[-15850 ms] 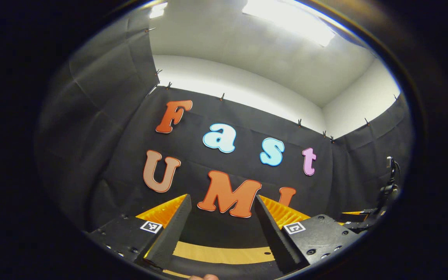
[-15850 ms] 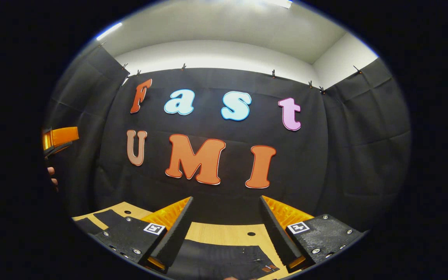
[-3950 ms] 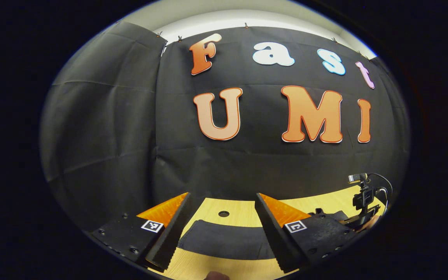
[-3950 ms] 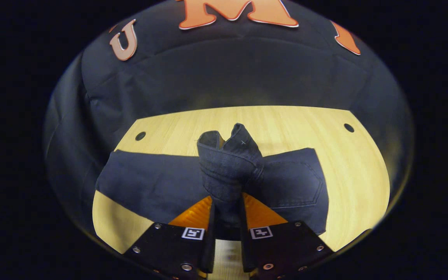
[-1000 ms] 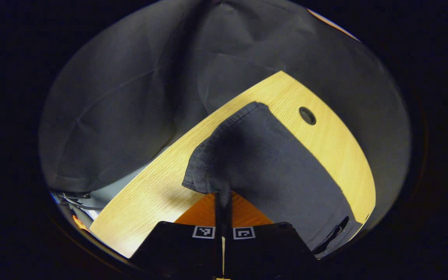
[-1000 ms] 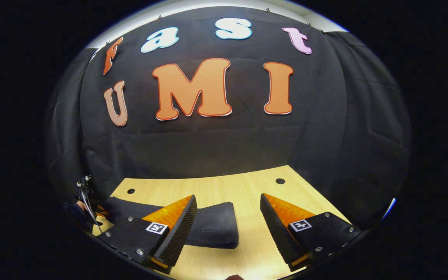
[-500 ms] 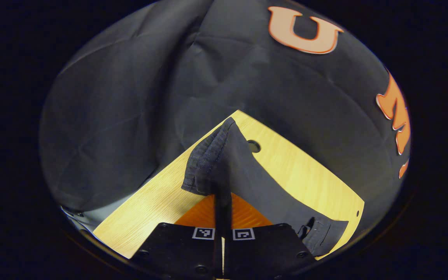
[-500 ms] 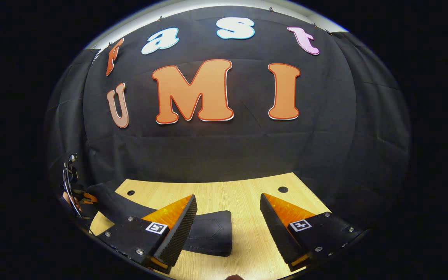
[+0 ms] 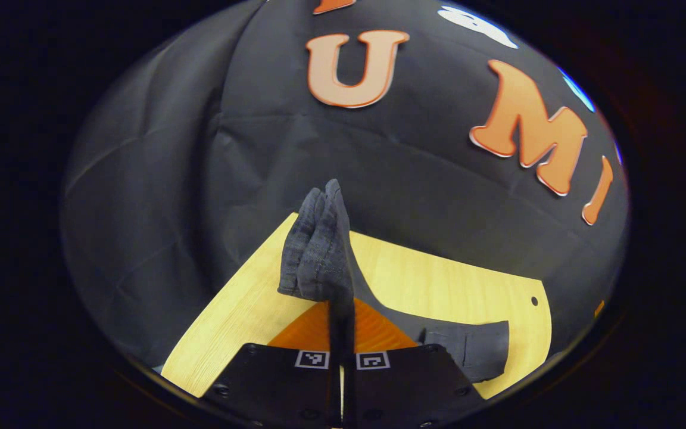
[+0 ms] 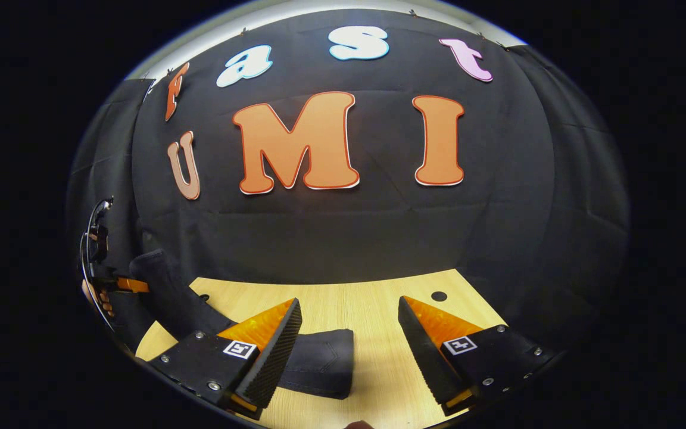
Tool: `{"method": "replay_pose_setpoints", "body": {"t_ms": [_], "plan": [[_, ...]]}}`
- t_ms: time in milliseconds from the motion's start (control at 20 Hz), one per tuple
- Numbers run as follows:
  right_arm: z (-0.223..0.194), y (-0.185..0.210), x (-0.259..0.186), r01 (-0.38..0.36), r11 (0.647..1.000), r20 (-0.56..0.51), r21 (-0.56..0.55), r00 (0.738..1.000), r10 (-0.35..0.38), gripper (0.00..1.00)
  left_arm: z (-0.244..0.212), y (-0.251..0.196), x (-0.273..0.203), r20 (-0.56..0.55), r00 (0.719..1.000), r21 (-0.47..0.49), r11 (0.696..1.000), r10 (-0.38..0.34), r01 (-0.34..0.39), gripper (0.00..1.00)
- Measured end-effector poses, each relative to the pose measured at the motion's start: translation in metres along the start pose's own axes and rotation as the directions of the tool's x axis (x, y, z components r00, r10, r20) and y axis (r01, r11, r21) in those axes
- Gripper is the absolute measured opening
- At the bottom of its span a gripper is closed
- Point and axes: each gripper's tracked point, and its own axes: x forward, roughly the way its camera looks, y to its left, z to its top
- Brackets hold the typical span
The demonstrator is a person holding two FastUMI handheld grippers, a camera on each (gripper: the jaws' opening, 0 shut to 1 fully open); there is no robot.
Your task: Grasp the waist and the cuffs of the jeans and fold them to make the two legs overlap; first hold the waist and fold one-third of the jeans toward the cuffs, then hold the cuffs and fold the remaining one-third in the same direction to finish folding.
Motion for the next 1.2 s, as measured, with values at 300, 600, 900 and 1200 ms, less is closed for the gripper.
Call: {"method": "replay_pose_setpoints", "body": {"t_ms": [300, 600, 900, 1200], "plan": [[0.006, -0.018, 0.01, -0.011, 1.0, 0.019, -0.008, 1.0, 0.011, 0.98, 0.003, -0.085, -0.019, 0.016, 0.987, 0.112, 0.981, -0.158, 0.155, 0.02], [0.004, -0.04, 0.017, -0.022, 1.0, 0.009, -0.02, 1.0, 0.022, 0.98, -0.016, -0.156, -0.022, -0.033, 0.972, 0.188, 0.954, -0.231, 0.233, 0.02], [0.002, -0.073, 0.019, -0.018, 0.999, 0.003, -0.03, 1.0, 0.018, 1.0, -0.052, -0.221, -0.011, -0.109, 0.966, 0.234, 0.938, -0.236, 0.256, 0.02], [-0.005, -0.108, 0.019, -0.015, 1.0, -0.007, -0.018, 1.0, 0.015, 0.98, -0.093, -0.267, 0.004, -0.178, 0.964, 0.253, 0.937, -0.199, 0.241, 0.02]]}}
